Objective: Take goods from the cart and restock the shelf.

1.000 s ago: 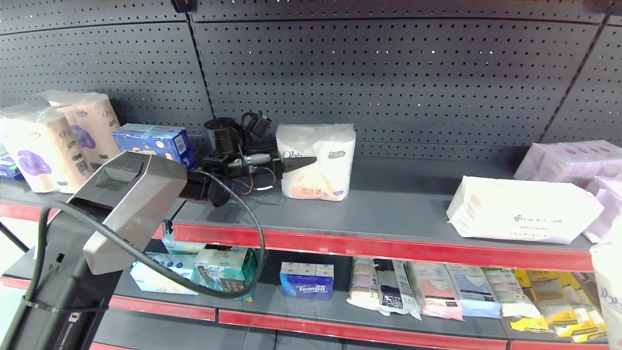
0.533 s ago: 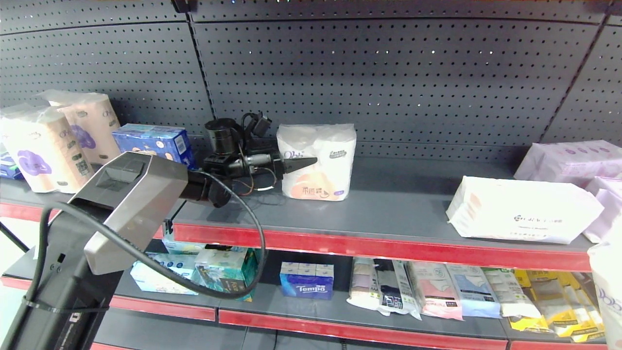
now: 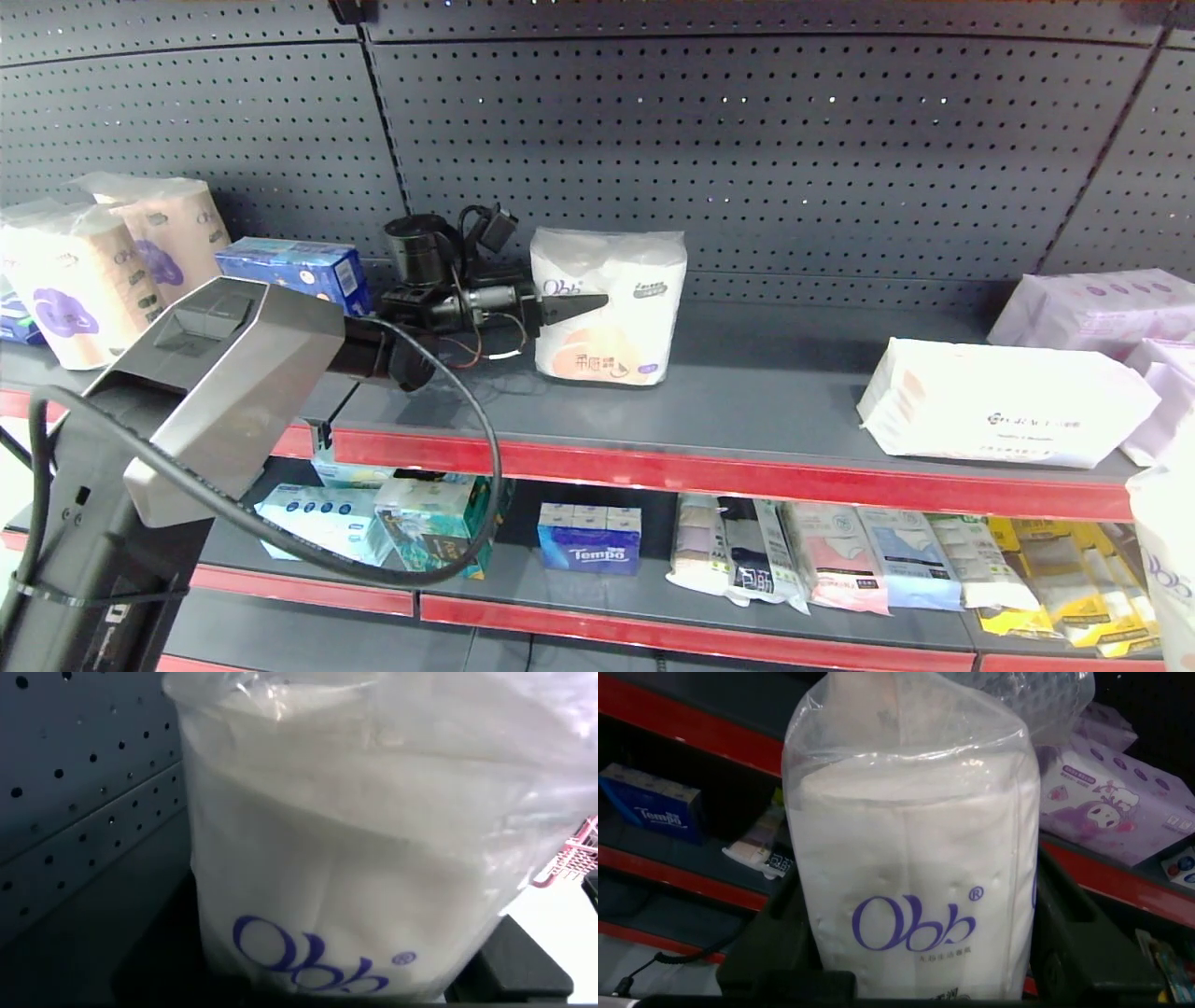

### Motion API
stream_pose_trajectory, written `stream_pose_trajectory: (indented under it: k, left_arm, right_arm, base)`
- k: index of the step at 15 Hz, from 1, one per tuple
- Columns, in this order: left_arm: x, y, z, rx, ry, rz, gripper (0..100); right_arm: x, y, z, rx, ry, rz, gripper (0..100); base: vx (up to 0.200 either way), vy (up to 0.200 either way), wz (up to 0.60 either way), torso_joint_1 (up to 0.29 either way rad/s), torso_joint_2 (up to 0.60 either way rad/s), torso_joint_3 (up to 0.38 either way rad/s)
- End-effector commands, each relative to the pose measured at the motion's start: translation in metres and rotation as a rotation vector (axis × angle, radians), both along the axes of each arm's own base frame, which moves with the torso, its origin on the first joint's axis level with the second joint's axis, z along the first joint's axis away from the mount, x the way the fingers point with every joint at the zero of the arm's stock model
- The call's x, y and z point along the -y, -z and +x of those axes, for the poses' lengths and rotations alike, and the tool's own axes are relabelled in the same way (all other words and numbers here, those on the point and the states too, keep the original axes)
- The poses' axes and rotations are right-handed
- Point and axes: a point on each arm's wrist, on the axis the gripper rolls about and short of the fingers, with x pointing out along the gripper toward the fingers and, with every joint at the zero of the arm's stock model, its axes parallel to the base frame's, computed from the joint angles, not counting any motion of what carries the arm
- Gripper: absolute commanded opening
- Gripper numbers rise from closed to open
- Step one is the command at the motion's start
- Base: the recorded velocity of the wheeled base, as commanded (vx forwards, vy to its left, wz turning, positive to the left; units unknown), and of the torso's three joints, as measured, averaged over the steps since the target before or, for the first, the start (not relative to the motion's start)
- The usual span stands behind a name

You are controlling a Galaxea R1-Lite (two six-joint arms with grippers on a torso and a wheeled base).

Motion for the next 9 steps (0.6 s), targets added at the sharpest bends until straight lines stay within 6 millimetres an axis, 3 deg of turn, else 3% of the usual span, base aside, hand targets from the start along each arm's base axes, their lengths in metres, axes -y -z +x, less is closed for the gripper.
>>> stream_pose_trajectory:
  k: [1, 9]
  left_arm:
    - [-0.002, -0.008, -0.007, -0.003, 0.0, -0.001, 0]
    - [-0.013, -0.008, -0.038, -0.061, -0.017, 0.015, 0]
  right_arm:
    - [0.0, -0.001, 0.0, 0.0, 0.0, 0.0, 0]
    - [0.0, -0.001, 0.0, 0.001, -0.002, 0.0, 0]
  base:
    - [0.0, 0.0, 0.0, 0.0, 0.0, 0.0]
    - [0.0, 0.0, 0.0, 0.0, 0.0, 0.0]
